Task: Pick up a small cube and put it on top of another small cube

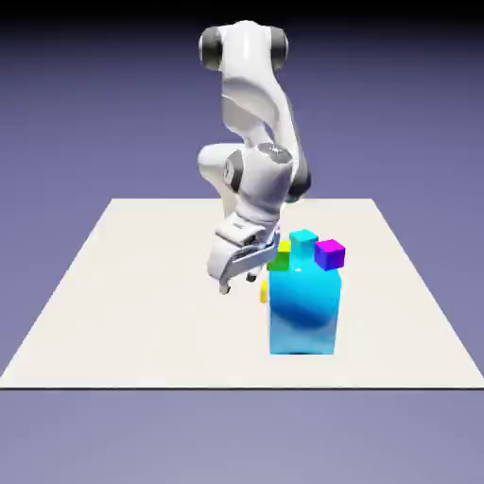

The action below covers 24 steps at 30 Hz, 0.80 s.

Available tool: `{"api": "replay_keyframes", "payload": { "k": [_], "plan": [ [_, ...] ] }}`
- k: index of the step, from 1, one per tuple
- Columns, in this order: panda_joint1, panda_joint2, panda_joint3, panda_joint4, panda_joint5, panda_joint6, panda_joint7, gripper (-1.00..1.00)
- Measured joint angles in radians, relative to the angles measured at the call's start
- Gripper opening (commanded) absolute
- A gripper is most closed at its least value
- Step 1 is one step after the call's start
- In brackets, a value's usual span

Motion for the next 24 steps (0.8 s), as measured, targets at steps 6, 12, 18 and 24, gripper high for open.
{"api": "replay_keyframes", "payload": {
  "k": [6,12,18,24],
  "plan": [
    [0.021,0.163,-0.153,-0.068,0.261,-0.171,0.01,0.0],
    [0.084,0.178,-0.277,-0.174,0.522,-0.22,0.116,0.0],
    [0.147,0.193,-0.402,-0.279,0.783,-0.269,0.223,0.0],
    [0.21,0.209,-0.527,-0.384,1.044,-0.318,0.329,0.0]
  ]
}}
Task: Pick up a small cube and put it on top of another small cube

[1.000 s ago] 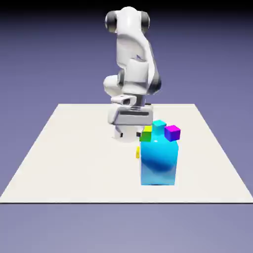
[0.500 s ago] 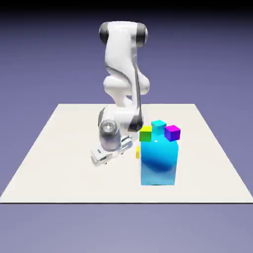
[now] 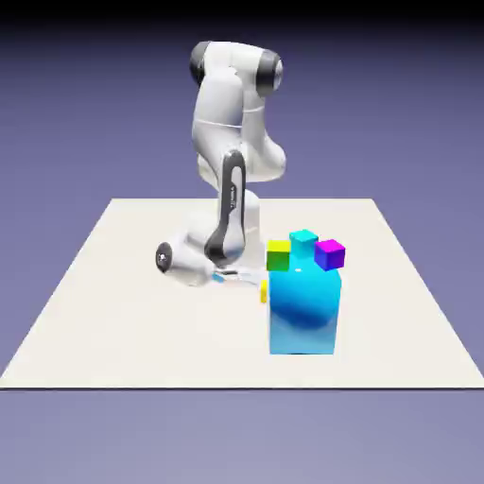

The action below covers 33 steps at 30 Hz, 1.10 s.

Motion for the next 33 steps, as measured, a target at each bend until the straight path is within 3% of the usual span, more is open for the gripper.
{"api": "replay_keyframes", "payload": {
  "k": [13,20,21,30,33],
  "plan": [
    [0.117,0.019,-0.269,-0.248,0.561,-0.064,0.246,0.0],
    [0.132,0.198,-0.066,-0.198,0.822,-0.115,0.145,0.0],
    [0.134,0.222,-0.039,-0.191,0.857,-0.122,0.132,-1.0],
    [0.114,0.016,-0.269,-0.241,0.564,-0.069,0.252,-1.0],
    [0.067,-0.027,-0.232,-0.132,0.539,-0.14,0.35,-1.0]
  ]
}}
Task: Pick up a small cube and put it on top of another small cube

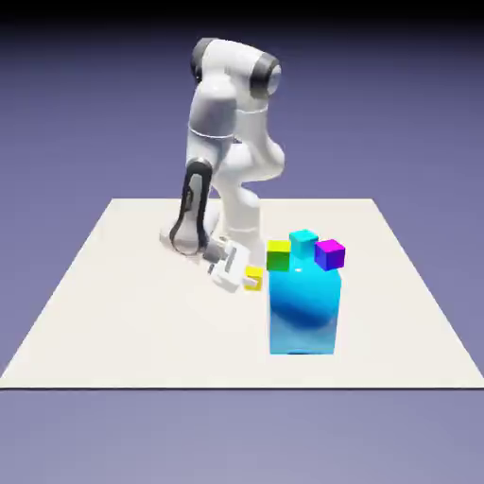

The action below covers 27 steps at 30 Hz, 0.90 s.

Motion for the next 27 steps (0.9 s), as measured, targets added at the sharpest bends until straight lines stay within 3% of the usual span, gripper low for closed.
{"api": "replay_keyframes", "payload": {
  "k": [21,27],
  "plan": [
    [-0.459,-0.264,0.645,0.697,-0.51,-0.472,0.678,-1.0],
    [-0.451,-0.263,0.729,0.55,-0.52,-0.348,0.623,-1.0]
  ]
}}
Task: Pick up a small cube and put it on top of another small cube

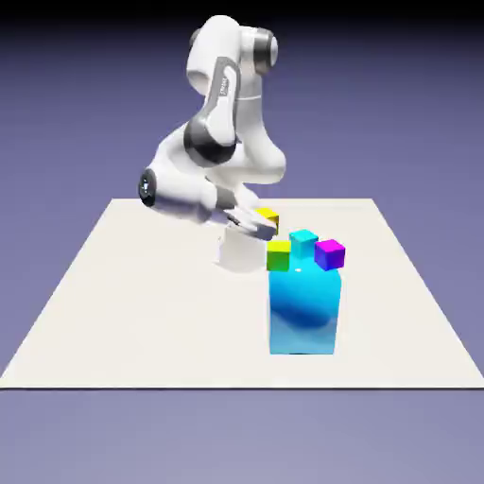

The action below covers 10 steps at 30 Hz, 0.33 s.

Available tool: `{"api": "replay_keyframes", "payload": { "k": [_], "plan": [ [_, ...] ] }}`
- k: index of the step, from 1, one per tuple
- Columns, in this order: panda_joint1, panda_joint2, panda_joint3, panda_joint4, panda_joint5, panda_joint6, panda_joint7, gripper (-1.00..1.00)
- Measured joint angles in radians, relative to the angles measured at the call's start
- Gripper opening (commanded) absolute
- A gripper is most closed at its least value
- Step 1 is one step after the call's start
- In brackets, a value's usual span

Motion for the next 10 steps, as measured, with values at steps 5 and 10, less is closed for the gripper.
{"api": "replay_keyframes", "payload": {
  "k": [5,10],
  "plan": [
    [0.094,0.006,-0.012,0.039,-0.014,-0.037,0.01,1.0],
    [0.031,0.015,-0.033,0.109,-0.037,-0.102,0.028,1.0]
  ]
}}
